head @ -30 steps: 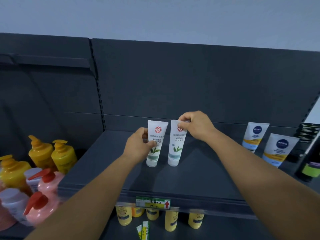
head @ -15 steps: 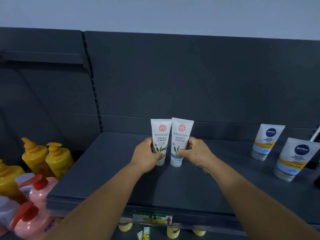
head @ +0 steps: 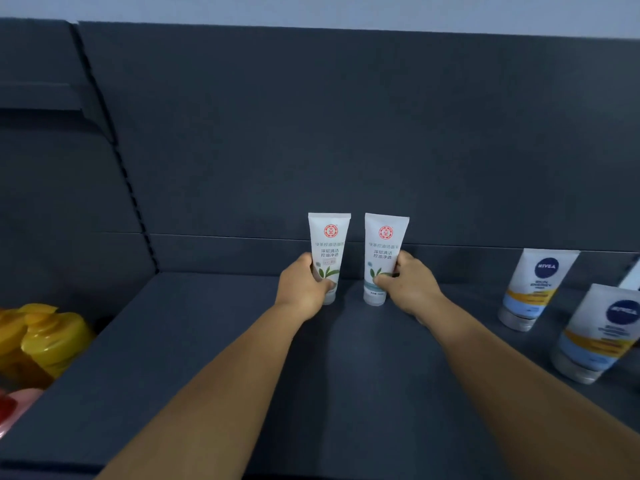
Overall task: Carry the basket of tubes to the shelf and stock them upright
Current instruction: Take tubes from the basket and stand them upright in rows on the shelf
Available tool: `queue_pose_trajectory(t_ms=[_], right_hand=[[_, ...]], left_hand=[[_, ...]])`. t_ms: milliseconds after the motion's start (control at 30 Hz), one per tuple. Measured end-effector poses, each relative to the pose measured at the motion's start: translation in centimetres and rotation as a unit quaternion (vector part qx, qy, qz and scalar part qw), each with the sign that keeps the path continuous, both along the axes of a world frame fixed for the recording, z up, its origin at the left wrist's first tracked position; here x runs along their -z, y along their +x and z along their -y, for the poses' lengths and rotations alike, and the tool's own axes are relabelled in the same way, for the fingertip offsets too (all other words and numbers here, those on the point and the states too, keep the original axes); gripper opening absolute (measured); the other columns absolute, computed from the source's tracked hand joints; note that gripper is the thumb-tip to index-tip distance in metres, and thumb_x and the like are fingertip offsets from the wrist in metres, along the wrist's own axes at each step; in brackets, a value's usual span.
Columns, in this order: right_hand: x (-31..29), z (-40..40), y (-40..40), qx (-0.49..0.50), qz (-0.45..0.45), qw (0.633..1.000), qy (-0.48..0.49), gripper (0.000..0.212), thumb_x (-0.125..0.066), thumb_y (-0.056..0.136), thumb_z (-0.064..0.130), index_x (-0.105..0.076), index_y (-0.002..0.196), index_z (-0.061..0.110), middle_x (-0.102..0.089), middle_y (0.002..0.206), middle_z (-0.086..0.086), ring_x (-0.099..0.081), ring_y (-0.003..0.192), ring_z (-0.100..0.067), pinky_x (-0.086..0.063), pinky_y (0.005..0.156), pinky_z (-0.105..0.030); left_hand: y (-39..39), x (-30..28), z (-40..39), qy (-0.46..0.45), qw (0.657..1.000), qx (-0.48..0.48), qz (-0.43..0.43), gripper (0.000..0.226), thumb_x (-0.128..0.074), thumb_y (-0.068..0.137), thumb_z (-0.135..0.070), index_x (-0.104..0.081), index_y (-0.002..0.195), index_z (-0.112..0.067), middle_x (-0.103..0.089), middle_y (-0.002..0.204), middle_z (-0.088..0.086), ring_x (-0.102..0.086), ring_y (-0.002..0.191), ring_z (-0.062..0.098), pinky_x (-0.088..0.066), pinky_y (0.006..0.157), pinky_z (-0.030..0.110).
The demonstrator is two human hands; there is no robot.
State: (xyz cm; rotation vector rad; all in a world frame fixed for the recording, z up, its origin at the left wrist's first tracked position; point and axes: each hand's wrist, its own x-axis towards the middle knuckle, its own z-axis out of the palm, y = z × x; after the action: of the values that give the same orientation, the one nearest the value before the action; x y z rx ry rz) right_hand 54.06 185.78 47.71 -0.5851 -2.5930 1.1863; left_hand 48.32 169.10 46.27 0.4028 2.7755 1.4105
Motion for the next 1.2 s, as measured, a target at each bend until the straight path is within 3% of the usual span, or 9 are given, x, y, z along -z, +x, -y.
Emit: queue_pose_trajectory(t_ms=[133, 200, 300, 400, 467, 533, 667, 867, 1200], right_hand=[[-0.1, 1.0, 0.8, 0.01, 0.011, 0.999, -0.028, 0.042, -0.067, 0.084, 0.015, -0.05, 0.122, 0.013, -0.063, 0.121, -0.002, -0.062, 0.105, -0.022, -0.051, 0.086, -0.036], [-0.2, 1.9, 1.7, 0.013, 0.022, 0.999, -0.036, 0.044, -0.069, 0.083, 0.016, -0.046, 0.121, 0.011, -0.063, 0.119, -0.002, -0.062, 0.098, -0.021, -0.049, 0.076, -0.032], [-0.6, 3.8, 3.8, 0.025, 0.047, 0.998, -0.039, 0.047, -0.069, 0.084, 0.021, -0.042, 0.121, 0.01, -0.06, 0.117, -0.005, -0.058, 0.093, -0.022, -0.043, 0.069, -0.029], [-1.0, 7.0, 6.9, -0.008, 0.061, 0.998, -0.006, 0.062, -0.066, 0.087, 0.026, -0.034, 0.138, 0.013, -0.049, 0.136, -0.005, -0.052, 0.117, -0.024, -0.043, 0.083, -0.03], [-1.0, 9.7, 9.0, -0.043, 0.065, 0.996, 0.051, 0.077, -0.064, 0.089, 0.031, -0.02, 0.15, 0.014, -0.03, 0.154, -0.002, -0.033, 0.139, -0.023, -0.036, 0.106, -0.034], [-0.8, 12.5, 10.9, -0.074, 0.064, 0.988, 0.12, 0.081, -0.061, 0.091, 0.036, -0.013, 0.153, 0.016, -0.015, 0.16, -0.001, -0.014, 0.148, -0.02, -0.022, 0.118, -0.04], [0.3, 18.6, 14.7, -0.12, 0.062, 0.969, 0.206, 0.08, -0.056, 0.093, 0.041, -0.009, 0.154, 0.018, -0.007, 0.162, 0.0, -0.003, 0.15, -0.019, -0.015, 0.12, -0.042], [4.1, 26.0, 20.5, -0.162, 0.069, 0.956, 0.235, 0.081, -0.053, 0.095, 0.04, -0.003, 0.155, 0.018, 0.001, 0.163, 0.0, 0.005, 0.15, -0.019, -0.006, 0.121, -0.039], [13.7, 32.6, 26.5, -0.241, 0.106, 0.943, 0.205, 0.078, -0.052, 0.096, 0.034, -0.002, 0.155, 0.018, 0.002, 0.162, 0.004, 0.005, 0.149, -0.016, -0.005, 0.121, -0.038]], left_hand=[[0.0, -0.1, 0.6, -0.021, 1.0, 0.007, 0.003, 0.048, -0.07, 0.083, -0.015, -0.05, 0.127, -0.015, -0.061, 0.123, -0.002, -0.058, 0.106, 0.013, -0.04, 0.082, 0.02], [0.7, 0.0, 1.7, -0.033, 0.999, 0.016, 0.01, 0.067, -0.071, 0.083, -0.018, -0.037, 0.141, -0.015, -0.052, 0.139, 0.0, -0.052, 0.124, 0.016, -0.042, 0.097, 0.024], [2.8, -0.4, 4.2, -0.065, 0.997, 0.02, 0.021, 0.083, -0.068, 0.086, -0.024, -0.017, 0.152, -0.016, -0.032, 0.154, 0.004, -0.034, 0.14, 0.019, -0.031, 0.114, 0.032], [5.9, -1.1, 7.6, -0.115, 0.993, 0.028, -0.001, 0.08, -0.063, 0.09, -0.029, -0.014, 0.152, -0.017, -0.026, 0.156, 0.005, -0.028, 0.143, 0.02, -0.027, 0.114, 0.032], [8.4, -1.4, 10.1, -0.159, 0.986, 0.037, -0.018, 0.077, -0.058, 0.092, -0.034, -0.013, 0.152, -0.016, -0.021, 0.158, 0.004, -0.023, 0.145, 0.02, -0.025, 0.115, 0.033], [11.0, -1.4, 12.5, -0.211, 0.975, 0.046, -0.046, 0.076, -0.055, 0.094, -0.037, -0.012, 0.153, -0.015, -0.018, 0.159, 0.003, -0.019, 0.146, 0.02, -0.023, 0.117, 0.034], [16.4, -0.7, 17.5, -0.3, 0.946, 0.069, -0.102, 0.072, -0.047, 0.097, -0.041, -0.012, 0.152, -0.012, -0.019, 0.159, 0.004, -0.015, 0.147, 0.02, -0.018, 0.119, 0.035], [23.1, 2.6, 24.3, -0.324, 0.935, 0.076, -0.125, 0.075, -0.046, 0.095, -0.046, -0.012, 0.152, -0.011, -0.018, 0.159, 0.005, -0.011, 0.148, 0.019, -0.013, 0.12, 0.034], [29.6, 12.9, 31.7, -0.35, 0.934, 0.075, -0.013, 0.077, -0.051, 0.094, -0.042, -0.011, 0.152, -0.012, -0.016, 0.159, 0.005, -0.012, 0.147, 0.019, -0.013, 0.118, 0.032]])
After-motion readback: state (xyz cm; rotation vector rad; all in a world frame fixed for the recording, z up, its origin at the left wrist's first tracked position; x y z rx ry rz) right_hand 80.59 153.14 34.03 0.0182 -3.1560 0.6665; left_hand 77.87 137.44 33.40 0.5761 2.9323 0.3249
